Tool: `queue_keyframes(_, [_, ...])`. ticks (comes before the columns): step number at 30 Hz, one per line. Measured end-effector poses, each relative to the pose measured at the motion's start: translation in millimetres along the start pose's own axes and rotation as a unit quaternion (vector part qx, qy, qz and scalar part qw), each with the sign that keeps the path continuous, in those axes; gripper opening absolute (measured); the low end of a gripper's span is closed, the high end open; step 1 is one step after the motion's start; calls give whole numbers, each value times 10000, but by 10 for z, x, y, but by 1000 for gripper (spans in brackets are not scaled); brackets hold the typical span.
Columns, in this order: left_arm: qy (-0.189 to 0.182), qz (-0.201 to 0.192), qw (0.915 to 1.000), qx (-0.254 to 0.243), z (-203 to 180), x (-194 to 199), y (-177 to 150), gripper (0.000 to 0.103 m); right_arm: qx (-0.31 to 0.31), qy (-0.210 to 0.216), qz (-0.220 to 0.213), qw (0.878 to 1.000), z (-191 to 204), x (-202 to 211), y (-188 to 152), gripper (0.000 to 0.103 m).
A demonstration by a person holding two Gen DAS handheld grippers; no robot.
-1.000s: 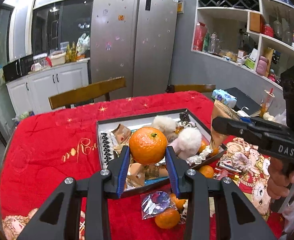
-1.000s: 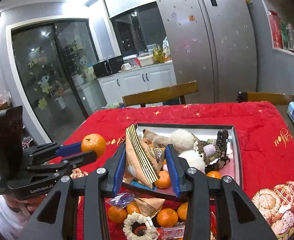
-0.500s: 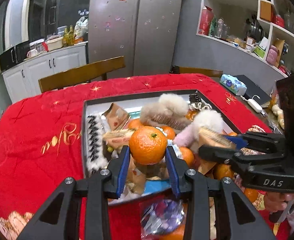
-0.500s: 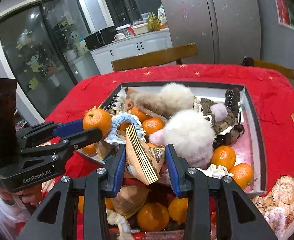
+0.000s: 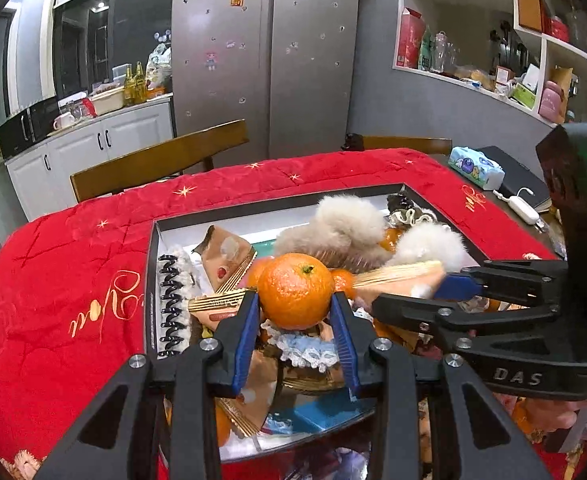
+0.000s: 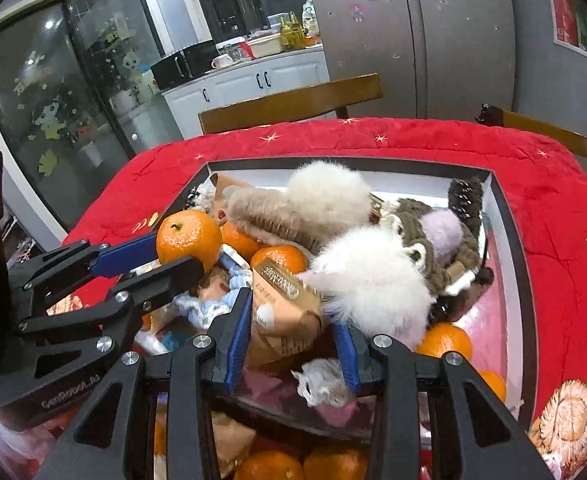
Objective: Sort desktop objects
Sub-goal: 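Carry the orange over the box with the left gripper while the right lowers the packet in, then open both grippers over the box and withdraw them toward the loose items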
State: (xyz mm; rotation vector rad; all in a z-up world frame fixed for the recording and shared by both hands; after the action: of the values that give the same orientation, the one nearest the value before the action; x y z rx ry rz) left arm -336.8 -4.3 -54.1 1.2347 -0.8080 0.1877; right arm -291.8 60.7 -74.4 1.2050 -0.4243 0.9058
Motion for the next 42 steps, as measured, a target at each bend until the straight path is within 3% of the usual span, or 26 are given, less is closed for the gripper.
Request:
queue_keyframes(18, [57,0,10000,-69,6,29,-12,38,-20,158,-28,9999,19,-46,6,38])
queue_keyframes(22, [310,15,9993,-195,-6,93,27,39,-66,282,9,9996,33,-16,22,42])
queue_keyframes(25, [438,-119,9987,-230,16,230,100,55,-198,450,-13,9988,8,53,67,49])
queue_keyframes(27, [448,-193,9987,-175,61,311,144,79,-264,548,-54,9981,-6,111,101,56])
queue_keyframes(33, [507,-375,9980,1,223,536,249,103,-438,831,-273,9952,-10,299,150,84])
queue_keyframes(37, [532,-465,9975,74,294,682,291,103,-443,695,-437,9956,-22,413,174,103])
queue_keyframes(40, [719,-535,9960,64,331,787,320,103,-452,760,-494,9949,-1,511,179,103])
queue_keyframes(42, [637,-579,9962,122,329,848,337,103,-450,799,-538,9943,25,588,181,103])
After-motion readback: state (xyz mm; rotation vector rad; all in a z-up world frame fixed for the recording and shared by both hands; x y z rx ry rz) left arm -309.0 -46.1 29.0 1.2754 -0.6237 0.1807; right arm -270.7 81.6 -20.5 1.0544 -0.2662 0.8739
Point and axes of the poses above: each gripper's, at about its wrist camera, not at the fingertips, and x roughly against the way its jaws point, z to its left, y to its top, the point moved 6 cm from there along -x, roughly the way its jaws point, and after that the axes turned 12 degrees about -x, right-handed, at the moved point
